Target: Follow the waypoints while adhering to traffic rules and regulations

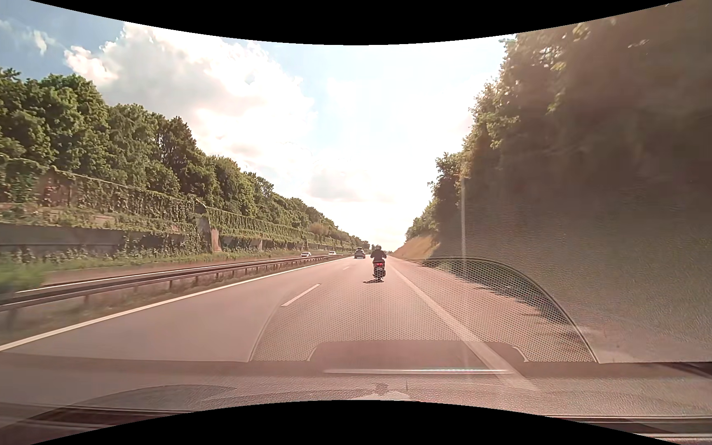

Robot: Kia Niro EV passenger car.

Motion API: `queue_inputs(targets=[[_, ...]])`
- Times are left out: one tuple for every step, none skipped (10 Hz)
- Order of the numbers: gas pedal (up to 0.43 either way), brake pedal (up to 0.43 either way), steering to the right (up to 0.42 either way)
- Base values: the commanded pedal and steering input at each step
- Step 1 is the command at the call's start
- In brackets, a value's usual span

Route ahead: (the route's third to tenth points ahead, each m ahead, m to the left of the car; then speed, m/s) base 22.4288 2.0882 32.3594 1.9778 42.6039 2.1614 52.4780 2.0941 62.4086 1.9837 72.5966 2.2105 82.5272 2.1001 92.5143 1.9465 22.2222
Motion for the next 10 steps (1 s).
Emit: queue_inputs(targets=[[0.268, 0.012, 0.0], [0.268, 0.012, 0.0], [0.268, 0.012, 0.0], [0.268, 0.012, 0.0], [0.268, 0.012, 0.0], [0.268, 0.012, 0.0], [0.268, 0.012, 0.0], [0.268, 0.012, 0.0], [0.268, 0.012, 0.0], [0.268, 0.012, 0.0]])
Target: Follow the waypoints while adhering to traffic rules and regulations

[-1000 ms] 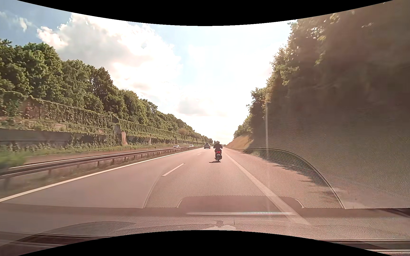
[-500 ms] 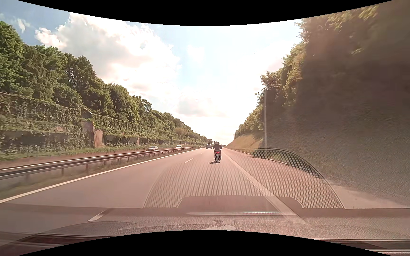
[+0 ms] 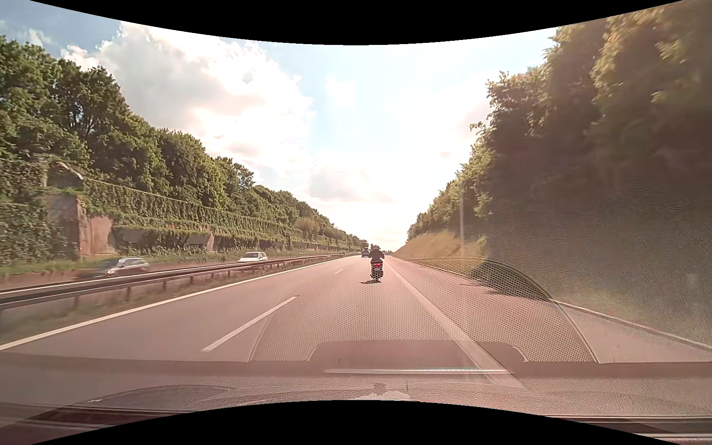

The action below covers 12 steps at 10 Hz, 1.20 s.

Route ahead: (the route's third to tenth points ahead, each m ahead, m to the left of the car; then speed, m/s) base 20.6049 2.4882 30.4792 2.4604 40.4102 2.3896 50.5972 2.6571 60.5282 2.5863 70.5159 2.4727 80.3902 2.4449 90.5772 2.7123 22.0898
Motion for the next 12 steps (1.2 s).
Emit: queue_inputs(targets=[[0.268, 0.012, 0.0], [0.268, 0.012, 0.0], [0.268, 0.012, 0.0], [0.268, 0.012, -0.001], [0.268, 0.012, -0.001], [0.268, 0.012, -0.001], [0.268, 0.012, 0.0], [0.268, 0.012, 0.0], [0.268, 0.012, -0.001], [0.268, 0.012, -0.001], [0.268, 0.012, -0.002], [0.268, 0.012, -0.003]])
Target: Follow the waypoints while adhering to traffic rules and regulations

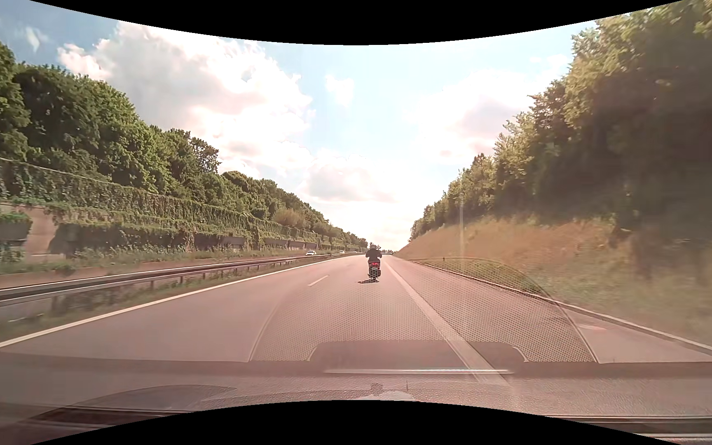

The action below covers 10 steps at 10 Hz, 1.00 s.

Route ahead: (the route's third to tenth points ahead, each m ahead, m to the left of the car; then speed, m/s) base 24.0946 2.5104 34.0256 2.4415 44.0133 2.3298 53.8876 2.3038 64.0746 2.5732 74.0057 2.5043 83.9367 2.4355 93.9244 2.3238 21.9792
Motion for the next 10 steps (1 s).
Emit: queue_inputs(targets=[[0.268, 0.012, -0.003], [0.268, 0.012, -0.003], [0.268, 0.012, -0.003], [0.268, 0.012, -0.003], [0.268, 0.012, -0.002], [0.268, 0.012, -0.003], [0.268, 0.006, -0.002], [0.268, 0.012, -0.002], [0.268, 0.012, -0.003], [0.268, 0.012, -0.002]])
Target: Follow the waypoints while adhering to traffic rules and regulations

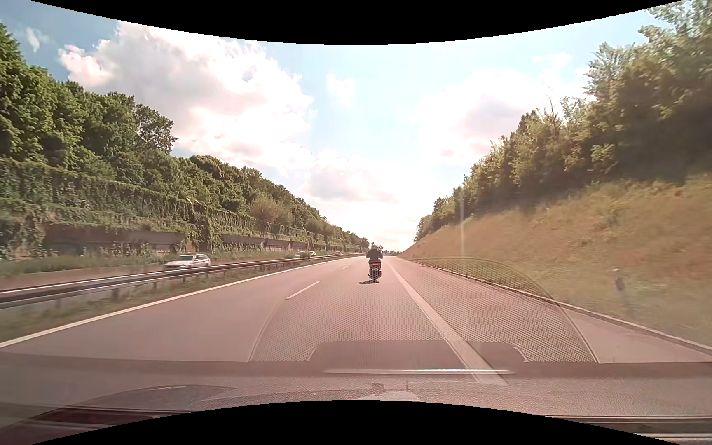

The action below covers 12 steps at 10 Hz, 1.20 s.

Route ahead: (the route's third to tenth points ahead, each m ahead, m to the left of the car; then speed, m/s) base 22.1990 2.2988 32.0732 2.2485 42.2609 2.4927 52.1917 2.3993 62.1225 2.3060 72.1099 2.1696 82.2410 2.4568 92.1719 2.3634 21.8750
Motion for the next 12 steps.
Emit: queue_inputs(targets=[[0.268, 0.012, -0.002], [0.268, 0.012, -0.001], [0.268, 0.012, -0.001], [0.268, 0.012, -0.001], [0.268, 0.012, -0.001], [0.268, 0.012, -0.001], [0.268, 0.012, -0.001], [0.268, 0.012, -0.001], [0.28, 0.012, -0.001], [0.287, 0.012, -0.001], [0.287, 0.012, -0.001], [0.287, 0.012, -0.001]])
